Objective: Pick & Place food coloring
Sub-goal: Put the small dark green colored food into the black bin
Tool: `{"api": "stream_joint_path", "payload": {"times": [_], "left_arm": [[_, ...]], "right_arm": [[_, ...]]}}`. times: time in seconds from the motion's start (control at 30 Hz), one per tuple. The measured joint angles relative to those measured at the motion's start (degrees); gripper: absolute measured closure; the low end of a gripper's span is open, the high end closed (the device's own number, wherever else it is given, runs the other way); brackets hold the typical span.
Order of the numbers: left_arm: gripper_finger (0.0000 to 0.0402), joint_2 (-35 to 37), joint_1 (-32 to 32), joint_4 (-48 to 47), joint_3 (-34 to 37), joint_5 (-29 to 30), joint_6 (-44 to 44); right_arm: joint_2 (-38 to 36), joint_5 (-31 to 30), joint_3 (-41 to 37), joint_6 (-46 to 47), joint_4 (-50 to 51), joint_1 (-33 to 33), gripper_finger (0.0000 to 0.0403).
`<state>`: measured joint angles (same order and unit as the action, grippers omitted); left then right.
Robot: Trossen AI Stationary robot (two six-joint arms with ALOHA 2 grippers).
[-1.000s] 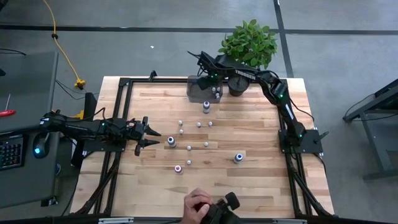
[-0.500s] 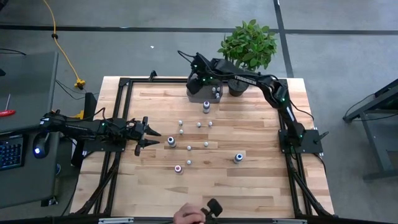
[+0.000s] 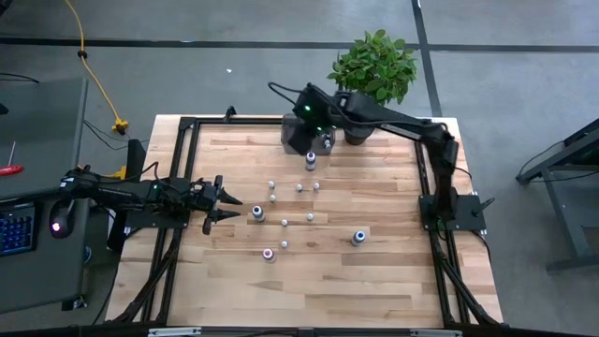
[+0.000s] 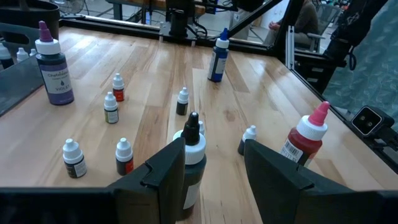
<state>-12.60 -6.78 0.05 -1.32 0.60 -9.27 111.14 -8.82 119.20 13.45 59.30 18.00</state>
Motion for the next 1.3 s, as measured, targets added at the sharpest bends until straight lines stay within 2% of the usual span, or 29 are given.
{"api": "stream_joint_path", "payload": {"times": [0.3,0.4,0.47,0.6,0.7,0.93,1.0,1.17,1.3], "left_arm": [[0.0238,0.0,0.0,0.0,0.0,0.0,0.0],[0.0238,0.0,0.0,0.0,0.0,0.0,0.0],[0.0238,0.0,0.0,0.0,0.0,0.0,0.0],[0.0238,0.0,0.0,0.0,0.0,0.0,0.0],[0.0238,0.0,0.0,0.0,0.0,0.0,0.0],[0.0238,0.0,0.0,0.0,0.0,0.0,0.0],[0.0238,0.0,0.0,0.0,0.0,0.0,0.0],[0.0238,0.0,0.0,0.0,0.0,0.0,0.0],[0.0238,0.0,0.0,0.0,0.0,0.0,0.0]], "right_arm": [[-6.6,-2.9,0.0,10.8,25.9,-8.6,0.0272],[-7.7,-3.4,0.0,15.1,31.1,-11.7,0.0272],[-9.1,-3.5,-1.5,16.9,30.2,-13.8,0.0272],[-12.5,-1.8,-8.8,19.3,26.2,-17.4,0.0272],[-15.6,-0.3,-17.0,18.2,22.9,-20.0,0.0272],[-21.9,16.1,-39.6,14.9,-3.9,-23.3,0.0272],[-22.0,18.5,-43.8,15.0,-9.4,-23.4,0.0272],[-22.1,18.5,-49.0,13.1,-20.0,-23.3,0.0272],[-21.0,19.9,-48.6,10.2,-22.2,-23.3,0.0272]]}}
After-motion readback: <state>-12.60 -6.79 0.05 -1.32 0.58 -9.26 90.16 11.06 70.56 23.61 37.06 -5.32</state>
